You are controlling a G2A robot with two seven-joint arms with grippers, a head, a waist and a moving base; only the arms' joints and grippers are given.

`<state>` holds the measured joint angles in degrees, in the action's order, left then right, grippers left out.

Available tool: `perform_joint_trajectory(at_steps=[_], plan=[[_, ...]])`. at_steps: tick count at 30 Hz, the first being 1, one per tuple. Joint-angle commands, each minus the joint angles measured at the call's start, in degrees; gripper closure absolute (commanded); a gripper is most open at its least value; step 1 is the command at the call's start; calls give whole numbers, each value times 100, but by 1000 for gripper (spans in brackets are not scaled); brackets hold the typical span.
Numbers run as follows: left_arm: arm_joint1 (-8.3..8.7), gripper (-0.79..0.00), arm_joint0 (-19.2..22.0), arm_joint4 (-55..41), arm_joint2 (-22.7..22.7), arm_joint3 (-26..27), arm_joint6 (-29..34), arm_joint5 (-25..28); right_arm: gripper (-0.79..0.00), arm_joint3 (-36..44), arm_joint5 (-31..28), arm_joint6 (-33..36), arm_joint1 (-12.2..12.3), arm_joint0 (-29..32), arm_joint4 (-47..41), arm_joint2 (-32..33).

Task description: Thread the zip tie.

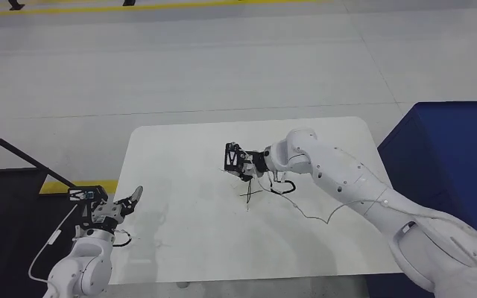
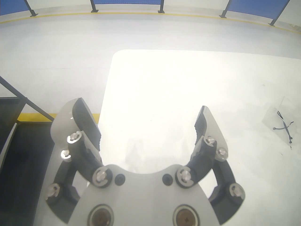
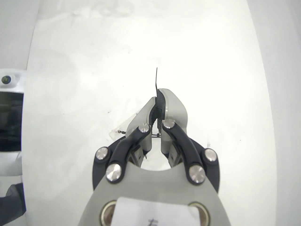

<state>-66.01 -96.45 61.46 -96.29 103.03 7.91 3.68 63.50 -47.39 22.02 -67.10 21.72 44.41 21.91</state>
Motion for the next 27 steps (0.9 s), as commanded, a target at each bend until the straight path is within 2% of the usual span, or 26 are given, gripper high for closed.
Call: perform_joint_trajectory(at_steps=[1,3,4,12,14,15,17,21,25,27], plan=[[0,-785,0,0,0,0,0,0,0,-47,-326,37,129,109,-250,206],[0,-785,0,0,0,0,0,0,0,-36,141,928,160,128,-329,175],[0,-785,0,0,0,0,0,0,0,5,238,1081,153,123,-378,166],[0,-785,0,0,0,0,0,0,0,42,195,994,159,218,-478,193],[0,-785,0,0,0,0,0,0,0,42,436,900,198,289,-564,348],[-4,-785,-34,-175,35,23,109,139,0,133,325,729,233,365,-814,472],[-3,-785,-145,-853,-7,151,520,546,0,148,-78,467,363,531,-1311,783],[29,-785,-451,-2710,-219,477,1983,1220,0,363,-452,183,691,1011,-1926,1447],[73,-785,-648,-4701,-487,727,3405,1144,0,693,-798,176,944,1711,-3135,1864],[77,-785,-646,-4796,-518,736,3465,1109,0,726,-762,265,990,1835,-3320,1921]])
